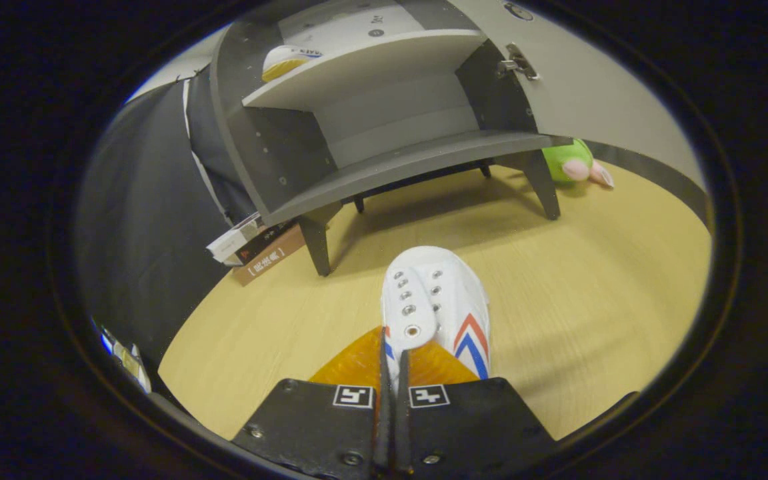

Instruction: Open the shoe cabinet door, grab the shoes and put them into the shoe cabinet, then close the shoe cabinet door.

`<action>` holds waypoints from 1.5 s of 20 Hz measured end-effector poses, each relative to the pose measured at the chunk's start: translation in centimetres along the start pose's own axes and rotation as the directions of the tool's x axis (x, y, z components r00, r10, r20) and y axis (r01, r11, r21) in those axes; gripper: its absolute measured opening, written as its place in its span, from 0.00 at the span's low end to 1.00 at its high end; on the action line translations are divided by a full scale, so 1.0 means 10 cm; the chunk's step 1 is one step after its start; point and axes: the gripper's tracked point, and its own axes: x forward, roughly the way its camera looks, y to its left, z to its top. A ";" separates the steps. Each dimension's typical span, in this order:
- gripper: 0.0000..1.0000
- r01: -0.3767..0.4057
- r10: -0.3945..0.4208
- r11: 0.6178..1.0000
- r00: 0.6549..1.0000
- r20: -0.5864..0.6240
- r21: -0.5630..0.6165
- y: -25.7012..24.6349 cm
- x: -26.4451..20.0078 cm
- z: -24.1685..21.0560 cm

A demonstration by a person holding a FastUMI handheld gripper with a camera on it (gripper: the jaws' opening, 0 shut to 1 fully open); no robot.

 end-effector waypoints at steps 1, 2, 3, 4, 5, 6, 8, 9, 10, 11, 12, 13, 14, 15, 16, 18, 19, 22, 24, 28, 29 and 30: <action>0.06 -0.003 0.003 1.000 1.000 0.002 -0.008 0.01 0.00 0.00; 0.06 -0.005 0.005 1.000 1.000 0.008 -0.016 0.00 0.00 0.02; 0.05 -0.004 0.005 1.000 1.000 0.010 -0.023 0.00 -0.02 0.03; 0.05 -0.006 0.007 0.999 1.000 0.013 -0.037 0.01 -0.03 0.03; 0.05 -0.008 0.009 0.999 1.000 0.018 -0.052 0.02 -0.05 0.06; 0.05 -0.007 0.008 0.998 1.000 0.023 -0.068 0.02 -0.06 0.05; 0.05 -0.017 0.019 0.996 1.000 0.018 -0.089 0.03 -0.07 0.04; 0.05 -0.039 0.042 0.994 0.999 0.020 -0.097 0.05 -0.08 0.05; 0.05 -0.059 0.062 0.992 0.998 0.027 -0.108 0.04 -0.08 0.07; 0.05 -0.060 0.065 0.991 0.997 0.041 -0.121 0.02 -0.11 0.12; 0.05 -0.066 0.074 0.989 0.996 0.055 -0.130 0.05 -0.11 0.13; 0.05 -0.074 0.083 0.988 0.994 0.066 -0.136 0.07 -0.12 0.15; 0.05 -0.083 0.094 0.987 0.992 0.079 -0.140 0.08 -0.13 0.17; 0.05 -0.090 0.105 0.984 0.990 0.095 -0.154 0.10 -0.15 0.21; 0.05 -0.098 0.118 0.981 0.987 0.111 -0.167 0.11 -0.17 0.25; 0.05 -0.105 0.136 0.974 0.979 0.149 -0.200 0.14 -0.22 0.36; 0.05 -0.107 0.144 0.971 0.976 0.164 -0.216 0.15 -0.24 0.42; 0.05 -0.137 0.187 0.962 0.961 0.204 -0.236 0.27 -0.34 0.59; 0.05 -0.153 0.209 0.959 0.951 0.228 -0.239 0.36 -0.38 0.71; 0.05 -0.112 0.194 0.956 0.935 0.297 -0.271 0.37 -0.43 1.07; 0.05 -0.088 0.177 0.957 0.932 0.316 -0.276 0.34 -0.42 1.16; 0.05 -0.060 0.159 0.956 0.928 0.336 -0.287 0.32 -0.42 1.26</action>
